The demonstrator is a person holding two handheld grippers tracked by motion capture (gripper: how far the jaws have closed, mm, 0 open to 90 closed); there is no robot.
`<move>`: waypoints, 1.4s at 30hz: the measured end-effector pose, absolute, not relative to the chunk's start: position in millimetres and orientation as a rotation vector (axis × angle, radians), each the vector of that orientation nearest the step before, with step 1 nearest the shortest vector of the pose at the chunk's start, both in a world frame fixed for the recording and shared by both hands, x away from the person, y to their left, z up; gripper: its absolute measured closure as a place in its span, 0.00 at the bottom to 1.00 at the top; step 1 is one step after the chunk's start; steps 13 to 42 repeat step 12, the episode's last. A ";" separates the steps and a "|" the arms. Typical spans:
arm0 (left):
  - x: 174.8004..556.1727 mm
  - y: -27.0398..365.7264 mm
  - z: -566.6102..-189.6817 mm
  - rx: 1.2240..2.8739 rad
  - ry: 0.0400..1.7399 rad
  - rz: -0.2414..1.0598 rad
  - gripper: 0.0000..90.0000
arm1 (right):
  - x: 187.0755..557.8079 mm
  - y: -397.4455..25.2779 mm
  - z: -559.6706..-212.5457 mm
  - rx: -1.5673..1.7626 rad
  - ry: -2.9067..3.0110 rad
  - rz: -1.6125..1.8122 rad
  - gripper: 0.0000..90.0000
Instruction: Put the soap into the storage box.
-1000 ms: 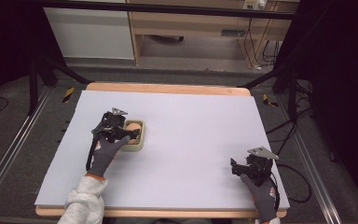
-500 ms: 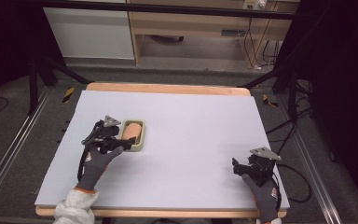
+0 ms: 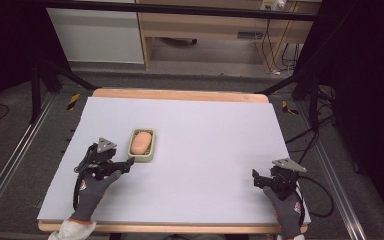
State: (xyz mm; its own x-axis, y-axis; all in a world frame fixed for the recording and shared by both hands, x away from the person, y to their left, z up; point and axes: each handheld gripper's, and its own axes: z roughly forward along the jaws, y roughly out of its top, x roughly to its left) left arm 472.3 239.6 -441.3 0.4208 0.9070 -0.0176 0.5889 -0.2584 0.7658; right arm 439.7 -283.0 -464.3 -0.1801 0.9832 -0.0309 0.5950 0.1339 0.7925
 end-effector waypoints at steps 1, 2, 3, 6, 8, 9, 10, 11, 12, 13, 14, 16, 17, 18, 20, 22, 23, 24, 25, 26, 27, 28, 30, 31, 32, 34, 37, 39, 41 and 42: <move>469.2 244.1 -447.8 1.972 1.280 0.563 0.25 | 439.8 -283.9 -464.7 1.514 1.847 0.871 0.07; 469.2 244.1 -447.8 1.972 1.280 0.563 0.25 | 439.8 -283.9 -464.7 1.514 1.847 0.871 0.07; 468.2 245.9 -450.4 1.972 1.286 0.566 0.25 | 439.7 -283.9 -464.9 1.517 1.848 0.869 0.07; 464.4 252.0 -455.1 1.967 1.299 0.576 0.24 | 439.0 -283.9 -465.0 1.506 1.854 0.858 0.07; 462.1 254.5 -456.7 1.963 1.293 0.577 0.24 | 438.7 -284.0 -464.9 1.503 1.853 0.851 0.07; 460.8 255.4 -457.7 1.961 1.292 0.575 0.24 | 438.6 -284.3 -465.0 1.504 1.853 0.852 0.07; 459.5 256.4 -458.7 1.962 1.293 0.576 0.24 | 438.6 -284.7 -465.1 1.507 1.853 0.852 0.07; 458.6 257.5 -459.6 1.965 1.292 0.578 0.24 | 438.7 -284.9 -465.2 1.509 1.853 0.853 0.07; 458.6 257.5 -459.6 1.965 1.292 0.578 0.24 | 438.7 -284.9 -465.2 1.509 1.853 0.853 0.07; 458.6 257.5 -459.6 1.965 1.292 0.578 0.24 | 438.7 -284.9 -465.2 1.509 1.853 0.853 0.07; 458.6 257.5 -459.6 1.965 1.292 0.578 0.24 | 438.7 -284.9 -465.2 1.509 1.853 0.853 0.07; 458.6 257.5 -459.6 1.965 1.292 0.578 0.24 | 438.7 -284.9 -465.2 1.509 1.853 0.853 0.07; 458.6 257.5 -459.6 1.965 1.292 0.578 0.24 | 438.7 -284.9 -465.2 1.509 1.853 0.853 0.07; 458.6 257.5 -459.6 1.965 1.292 0.578 0.24 | 438.7 -284.9 -465.2 1.509 1.853 0.853 0.07; 458.6 257.5 -459.6 1.965 1.292 0.578 0.24 | 438.7 -284.9 -465.2 1.509 1.853 0.853 0.07; 458.6 257.5 -459.6 1.965 1.292 0.578 0.24 | 438.7 -284.9 -465.2 1.509 1.853 0.853 0.07; 458.6 257.5 -459.6 1.965 1.292 0.578 0.24 | 438.7 -284.9 -465.2 1.509 1.853 0.853 0.07; 458.6 257.5 -459.6 1.965 1.292 0.578 0.24 | 438.7 -284.9 -465.2 1.509 1.853 0.853 0.07; 458.6 257.5 -459.6 1.965 1.292 0.578 0.24 | 438.7 -284.9 -465.2 1.509 1.853 0.853 0.07; 458.6 257.5 -459.6 1.965 1.292 0.578 0.24 | 438.7 -284.9 -465.2 1.509 1.853 0.853 0.07; 458.6 257.5 -459.6 1.965 1.292 0.578 0.24 | 438.7 -284.9 -465.2 1.509 1.853 0.853 0.07; 458.6 257.5 -459.6 1.965 1.292 0.578 0.24 | 438.7 -284.9 -465.2 1.509 1.853 0.853 0.07; 458.6 257.5 -459.6 1.965 1.292 0.578 0.24 | 438.7 -284.9 -465.2 1.509 1.853 0.853 0.07; 458.6 257.5 -459.6 1.965 1.292 0.578 0.24 | 438.7 -284.9 -465.2 1.509 1.853 0.853 0.07; 458.6 257.5 -459.6 1.965 1.292 0.578 0.24 | 438.7 -284.9 -465.2 1.509 1.853 0.853 0.07; 458.6 257.5 -459.6 1.965 1.292 0.578 0.24 | 438.7 -284.9 -465.2 1.509 1.853 0.853 0.07; 458.6 257.5 -459.6 1.965 1.292 0.578 0.24 | 438.7 -284.9 -465.2 1.509 1.853 0.853 0.07; 458.6 257.5 -459.6 1.965 1.292 0.578 0.24 | 438.7 -284.9 -465.2 1.509 1.853 0.853 0.07; 458.6 257.5 -459.6 1.965 1.292 0.578 0.24 | 438.7 -284.9 -465.2 1.509 1.853 0.853 0.07; 458.6 257.5 -459.6 1.965 1.292 0.578 0.24 | 438.7 -284.9 -465.2 1.509 1.853 0.853 0.07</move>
